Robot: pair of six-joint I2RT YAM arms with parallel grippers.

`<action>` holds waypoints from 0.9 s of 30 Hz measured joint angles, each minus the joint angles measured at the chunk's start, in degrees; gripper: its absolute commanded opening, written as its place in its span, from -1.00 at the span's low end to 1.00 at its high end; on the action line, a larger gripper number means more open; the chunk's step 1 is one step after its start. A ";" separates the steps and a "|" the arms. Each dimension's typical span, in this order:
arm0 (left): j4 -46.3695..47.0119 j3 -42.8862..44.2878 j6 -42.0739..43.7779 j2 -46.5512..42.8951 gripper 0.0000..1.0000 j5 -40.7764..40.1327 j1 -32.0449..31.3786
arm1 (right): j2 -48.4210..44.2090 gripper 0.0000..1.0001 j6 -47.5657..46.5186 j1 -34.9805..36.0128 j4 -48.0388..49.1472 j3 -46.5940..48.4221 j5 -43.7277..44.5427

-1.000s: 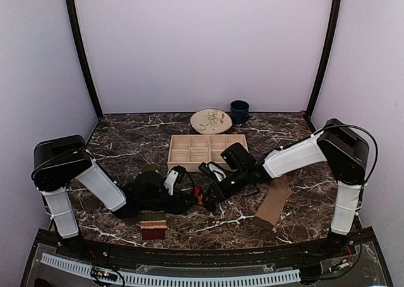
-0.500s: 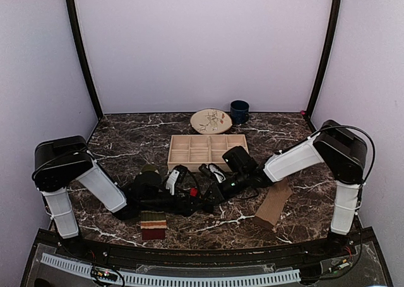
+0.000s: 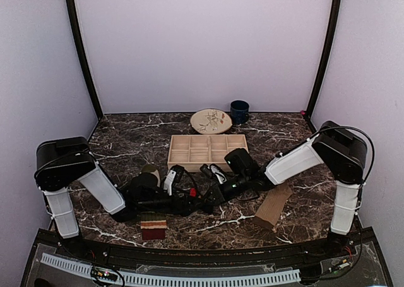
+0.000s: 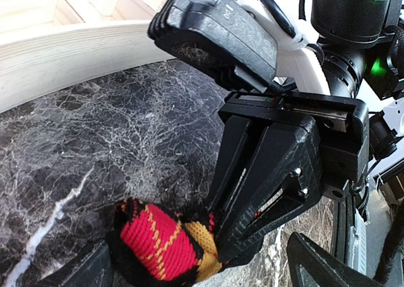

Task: Roll the socks
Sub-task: Pass from the right arm to the left

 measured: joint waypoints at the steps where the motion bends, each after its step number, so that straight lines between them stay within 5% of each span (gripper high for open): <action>1: 0.37 -0.35 -0.07 -0.11 0.95 -0.37 0.00 | -0.07 -1.00 0.09 -0.02 0.55 -0.35 0.02; 9: -1.03 -4.96 -1.09 -4.66 0.98 -4.70 -0.04 | -0.17 -1.00 0.44 -0.13 1.77 -1.07 0.02; 19: -14.64 -6.95 -2.58 -14.51 0.98 -9.68 -1.03 | -0.17 -1.00 0.48 -0.96 1.86 -1.25 0.04; 27: -13.40 -4.90 -3.08 -10.86 0.97 -11.98 -3.76 | -0.22 -1.00 0.68 -1.07 2.12 -1.42 0.20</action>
